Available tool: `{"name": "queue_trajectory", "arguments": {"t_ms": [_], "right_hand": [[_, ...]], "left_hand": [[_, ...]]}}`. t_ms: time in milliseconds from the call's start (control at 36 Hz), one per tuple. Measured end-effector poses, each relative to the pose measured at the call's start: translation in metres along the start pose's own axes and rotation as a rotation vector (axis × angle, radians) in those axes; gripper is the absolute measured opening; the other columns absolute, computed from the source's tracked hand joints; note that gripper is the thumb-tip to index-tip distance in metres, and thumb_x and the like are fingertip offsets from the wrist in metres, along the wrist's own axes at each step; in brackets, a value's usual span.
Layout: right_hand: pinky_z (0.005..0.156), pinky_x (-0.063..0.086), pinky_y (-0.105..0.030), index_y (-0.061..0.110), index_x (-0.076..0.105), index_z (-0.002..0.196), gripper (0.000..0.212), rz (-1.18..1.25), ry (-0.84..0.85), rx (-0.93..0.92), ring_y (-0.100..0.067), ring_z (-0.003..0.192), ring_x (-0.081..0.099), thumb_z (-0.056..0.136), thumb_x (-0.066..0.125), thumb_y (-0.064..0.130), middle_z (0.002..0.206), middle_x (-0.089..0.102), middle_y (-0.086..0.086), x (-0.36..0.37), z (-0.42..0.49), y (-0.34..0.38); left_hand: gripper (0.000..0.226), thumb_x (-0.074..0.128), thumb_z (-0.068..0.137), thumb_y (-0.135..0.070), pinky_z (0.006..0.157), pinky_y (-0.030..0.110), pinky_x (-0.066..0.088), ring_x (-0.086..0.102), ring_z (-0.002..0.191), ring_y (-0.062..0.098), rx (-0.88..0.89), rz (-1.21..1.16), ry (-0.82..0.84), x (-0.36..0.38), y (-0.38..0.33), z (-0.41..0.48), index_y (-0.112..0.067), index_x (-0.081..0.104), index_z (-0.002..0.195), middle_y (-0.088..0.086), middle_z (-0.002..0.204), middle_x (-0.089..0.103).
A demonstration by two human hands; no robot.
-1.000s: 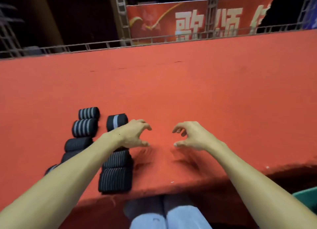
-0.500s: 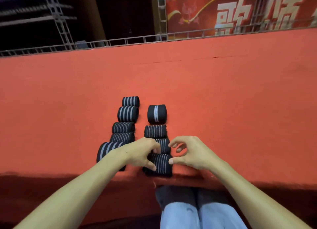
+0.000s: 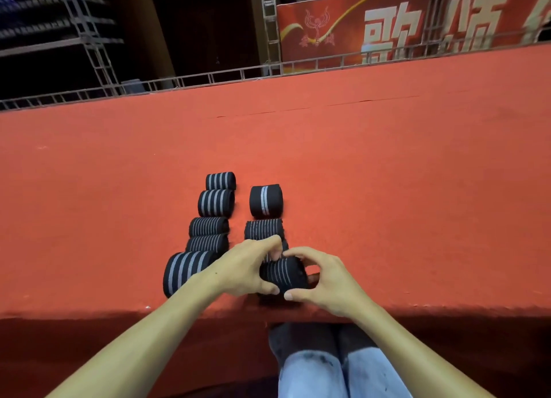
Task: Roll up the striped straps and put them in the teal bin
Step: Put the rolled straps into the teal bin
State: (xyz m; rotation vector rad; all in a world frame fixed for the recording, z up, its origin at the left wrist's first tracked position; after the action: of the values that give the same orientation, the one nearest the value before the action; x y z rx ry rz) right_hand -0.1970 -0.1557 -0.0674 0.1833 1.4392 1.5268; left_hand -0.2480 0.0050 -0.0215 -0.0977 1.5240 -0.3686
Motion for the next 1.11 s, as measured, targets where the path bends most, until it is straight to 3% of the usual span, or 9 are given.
{"name": "queue_trajectory", "arguments": {"t_ms": [111,278,444,583,694,778,861,1000,1111], "right_hand": [[0.096,0.046,-0.018,0.047,0.061,0.116,0.062,0.074,-0.099,-0.05,0.001,0.11,0.06,0.059,0.084,0.038,0.114,0.066,0.025,-0.02,-0.003,0.001],[0.098,0.047,-0.019,0.042,0.062,0.123,0.072,0.056,-0.095,-0.012,0.002,0.117,0.058,0.059,0.091,0.027,0.121,0.064,0.026,-0.053,-0.012,-0.016],[0.092,0.049,-0.018,0.046,0.062,0.116,0.07,0.038,-0.131,0.027,0.0,0.105,0.063,0.06,0.093,0.016,0.115,0.067,0.028,-0.077,-0.022,-0.032],[0.083,0.056,-0.026,0.055,0.065,0.106,0.068,0.086,-0.185,0.066,0.003,0.097,0.062,0.061,0.093,0.012,0.111,0.065,0.031,-0.082,-0.028,-0.045],[0.084,0.055,-0.025,0.063,0.061,0.107,0.071,0.122,-0.212,0.077,0.002,0.099,0.063,0.057,0.093,0.024,0.112,0.064,0.033,-0.078,-0.028,-0.05],[0.082,0.055,-0.024,0.062,0.061,0.108,0.067,0.15,-0.226,0.083,-0.001,0.1,0.064,0.053,0.088,0.036,0.113,0.065,0.03,-0.075,-0.027,-0.05],[0.079,0.056,-0.025,0.06,0.063,0.109,0.071,0.147,-0.229,0.076,-0.003,0.101,0.064,0.058,0.092,0.021,0.113,0.066,0.027,-0.074,-0.026,-0.05],[0.081,0.06,-0.041,0.055,0.065,0.108,0.067,0.17,-0.242,0.095,-0.01,0.096,0.064,0.059,0.091,0.02,0.112,0.067,0.021,-0.073,-0.026,-0.049],[0.092,0.055,-0.045,0.038,0.067,0.112,0.059,0.183,-0.261,0.102,-0.007,0.11,0.063,0.057,0.087,0.03,0.114,0.066,0.022,-0.072,-0.027,-0.047]], "left_hand": [[0.052,0.084,0.068,-0.033,0.056,0.027,0.032,0.041,0.062,0.008,-0.004,-0.113,-0.087,-0.001,-0.018,0.012,-0.03,0.036,0.089,-0.01,0.07,0.046],[0.052,0.084,0.066,-0.035,0.066,0.048,0.047,0.042,0.063,0.021,0.019,-0.214,-0.069,0.013,-0.038,0.039,-0.041,0.035,0.083,0.013,0.074,0.055],[0.048,0.086,0.069,-0.026,0.079,0.042,0.05,0.053,0.082,0.02,0.09,-0.264,-0.022,0.027,-0.055,0.062,-0.029,0.044,0.091,-0.008,0.084,0.055],[0.04,0.082,0.079,-0.024,0.089,0.024,0.04,0.052,0.102,0.014,0.2,-0.082,-0.021,0.012,-0.052,0.071,-0.014,0.06,0.11,-0.006,0.112,0.06],[0.04,0.076,0.086,-0.031,0.094,0.022,0.033,0.049,0.104,0.013,0.103,0.11,0.059,-0.01,-0.02,0.072,-0.013,0.062,0.119,-0.006,0.114,0.056],[0.054,0.073,0.088,-0.036,0.102,0.026,0.037,0.052,0.124,0.022,-0.049,0.209,0.248,-0.008,0.005,0.065,-0.014,0.056,0.134,0.003,0.132,0.058],[0.072,0.07,0.09,-0.038,0.112,0.027,0.03,0.04,0.139,0.023,-0.135,0.306,0.363,0.001,0.017,0.057,-0.012,0.039,0.15,0.006,0.149,0.047],[0.085,0.076,0.083,-0.042,0.108,0.034,0.031,0.039,0.129,0.029,-0.126,0.384,0.38,0.011,0.018,0.055,-0.019,0.033,0.153,0.005,0.139,0.044],[0.074,0.078,0.08,-0.042,0.106,0.036,0.036,0.04,0.123,0.026,-0.101,0.347,0.381,0.014,0.016,0.057,-0.019,0.047,0.143,0.004,0.134,0.046]]}}
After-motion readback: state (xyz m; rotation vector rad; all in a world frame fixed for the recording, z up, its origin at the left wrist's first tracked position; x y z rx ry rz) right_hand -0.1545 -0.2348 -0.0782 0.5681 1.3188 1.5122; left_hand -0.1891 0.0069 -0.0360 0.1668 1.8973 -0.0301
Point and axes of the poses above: each hand's wrist, its own z-axis towards the middle knuckle, its own x-axis out of the palm, y = z × x, the point moved 4 cm from there along z, towards the middle knuckle
